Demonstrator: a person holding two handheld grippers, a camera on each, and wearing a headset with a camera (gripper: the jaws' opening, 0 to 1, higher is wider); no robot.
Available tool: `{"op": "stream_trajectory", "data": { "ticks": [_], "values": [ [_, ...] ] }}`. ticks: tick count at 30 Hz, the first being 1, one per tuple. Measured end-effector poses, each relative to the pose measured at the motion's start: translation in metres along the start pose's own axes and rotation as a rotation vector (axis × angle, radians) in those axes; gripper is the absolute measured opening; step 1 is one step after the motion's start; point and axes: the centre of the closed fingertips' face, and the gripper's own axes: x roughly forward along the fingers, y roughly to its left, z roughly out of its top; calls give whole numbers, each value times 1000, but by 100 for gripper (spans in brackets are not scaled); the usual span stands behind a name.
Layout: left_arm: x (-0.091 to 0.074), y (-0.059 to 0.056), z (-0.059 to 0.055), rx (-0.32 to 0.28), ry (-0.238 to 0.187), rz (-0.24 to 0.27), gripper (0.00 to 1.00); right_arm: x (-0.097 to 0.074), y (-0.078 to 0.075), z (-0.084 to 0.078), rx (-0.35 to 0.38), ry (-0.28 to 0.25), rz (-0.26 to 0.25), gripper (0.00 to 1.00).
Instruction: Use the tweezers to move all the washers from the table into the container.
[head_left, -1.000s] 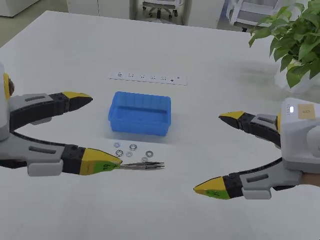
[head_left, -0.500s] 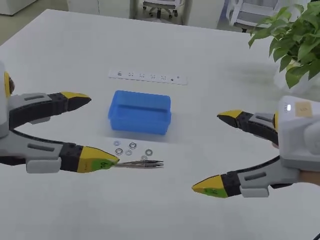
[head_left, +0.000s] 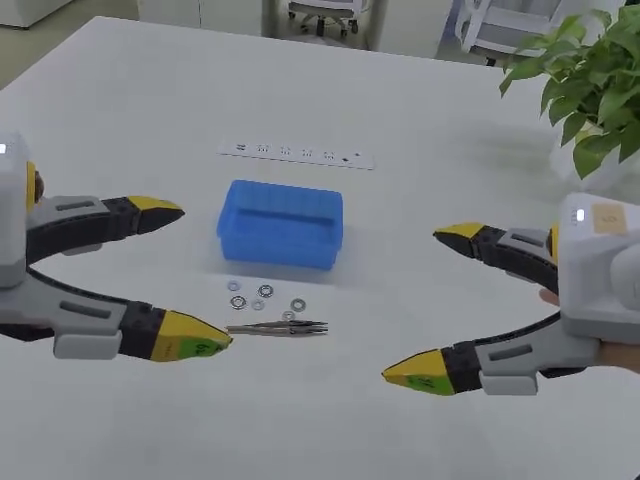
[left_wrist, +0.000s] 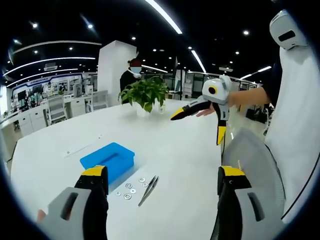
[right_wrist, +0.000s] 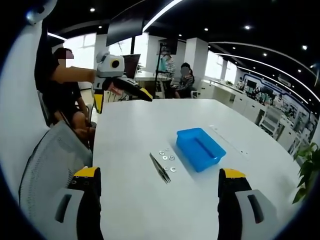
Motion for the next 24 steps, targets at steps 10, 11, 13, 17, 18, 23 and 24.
{"op": "stream_trajectory", "data": {
  "ticks": [10,11,13,17,18,23,24],
  "values": [
    [-5,-6,-11,-12,19,10,92,2,-2,9,12,-25,9,98],
    [-5,-6,-11,-13,16,13,92,2,-2,9,11,-21,12,98],
    [-5,-7,-11,-11,16,17,92,2,-1,7,7,-13,17,98],
    [-4,-9,-12,-8,24,14,92,2,0,6,8,-11,19,98],
    [-3,-9,-13,-5,26,11,92,3,0,6,10,-14,21,98],
    [-2,-7,-16,-5,38,14,91,5,0,5,10,-10,23,98],
    [-2,-6,-16,-6,38,15,91,5,0,5,13,-11,24,98]
  ]
}}
